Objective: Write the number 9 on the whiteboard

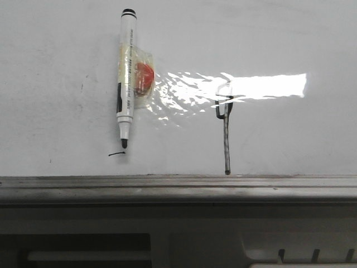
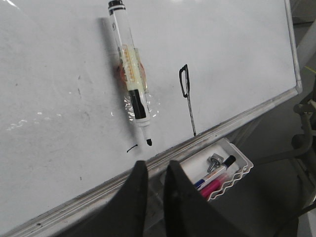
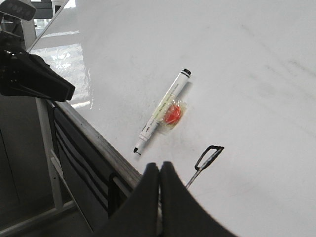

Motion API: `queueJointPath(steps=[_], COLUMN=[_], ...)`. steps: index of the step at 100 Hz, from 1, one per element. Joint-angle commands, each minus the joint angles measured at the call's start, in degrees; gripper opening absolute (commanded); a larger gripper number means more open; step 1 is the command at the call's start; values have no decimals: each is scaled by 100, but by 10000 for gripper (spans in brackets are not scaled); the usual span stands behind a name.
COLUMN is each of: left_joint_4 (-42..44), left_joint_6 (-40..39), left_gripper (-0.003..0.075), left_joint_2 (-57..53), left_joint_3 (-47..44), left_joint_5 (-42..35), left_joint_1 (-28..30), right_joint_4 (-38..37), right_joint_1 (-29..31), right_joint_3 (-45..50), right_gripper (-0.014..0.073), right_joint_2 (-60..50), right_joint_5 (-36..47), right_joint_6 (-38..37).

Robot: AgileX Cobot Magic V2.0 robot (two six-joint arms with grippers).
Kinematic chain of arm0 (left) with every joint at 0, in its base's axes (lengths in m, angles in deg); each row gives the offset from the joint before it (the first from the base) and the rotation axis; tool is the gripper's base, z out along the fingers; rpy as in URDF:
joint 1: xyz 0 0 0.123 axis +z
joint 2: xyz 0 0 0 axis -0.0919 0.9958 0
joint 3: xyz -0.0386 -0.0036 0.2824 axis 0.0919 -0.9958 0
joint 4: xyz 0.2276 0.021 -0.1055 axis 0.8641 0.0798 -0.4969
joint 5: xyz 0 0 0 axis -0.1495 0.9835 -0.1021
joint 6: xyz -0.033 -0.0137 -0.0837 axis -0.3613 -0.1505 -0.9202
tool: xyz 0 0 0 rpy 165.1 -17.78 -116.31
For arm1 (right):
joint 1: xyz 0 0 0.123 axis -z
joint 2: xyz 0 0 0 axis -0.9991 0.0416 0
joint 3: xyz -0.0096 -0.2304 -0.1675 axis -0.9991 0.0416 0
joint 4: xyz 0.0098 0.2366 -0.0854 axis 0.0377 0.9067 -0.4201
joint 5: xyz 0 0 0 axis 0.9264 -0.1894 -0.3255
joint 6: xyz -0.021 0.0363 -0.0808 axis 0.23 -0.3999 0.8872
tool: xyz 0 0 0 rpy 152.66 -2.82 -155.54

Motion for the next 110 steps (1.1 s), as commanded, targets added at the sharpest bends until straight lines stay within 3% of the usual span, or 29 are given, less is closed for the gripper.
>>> queueJointPath(steps=[1, 59, 77, 82, 90, 110], left_joint_4=[-67, -51, 438, 932, 2472, 6810], left_joint_6=[15, 15, 26, 15, -341, -4089], left_gripper=[-20, -20, -20, -20, -20, -20], left_joint_2=[-376, -637, -703, -703, -713, -1202], left_joint_3=[-41, -114, -268, -385, -646, -1241], left_joint_5=[175, 306, -604, -642, -437, 534], left_joint_1=[-89, -89, 222, 489, 1055, 3297], right_joint_4=[48, 75, 75, 75, 75, 75], right_joint_1=[35, 35, 35, 35, 35, 35], right_joint_3=[-10, 102, 102, 102, 102, 102], right_gripper=[-69, -69, -69, -69, -69, -69], right_joint_2=[-229, -317, -317, -317, -317, -317], right_joint_5=[456, 433, 444, 444, 444, 444], right_joint_6=[3, 3, 3, 3, 3, 3])
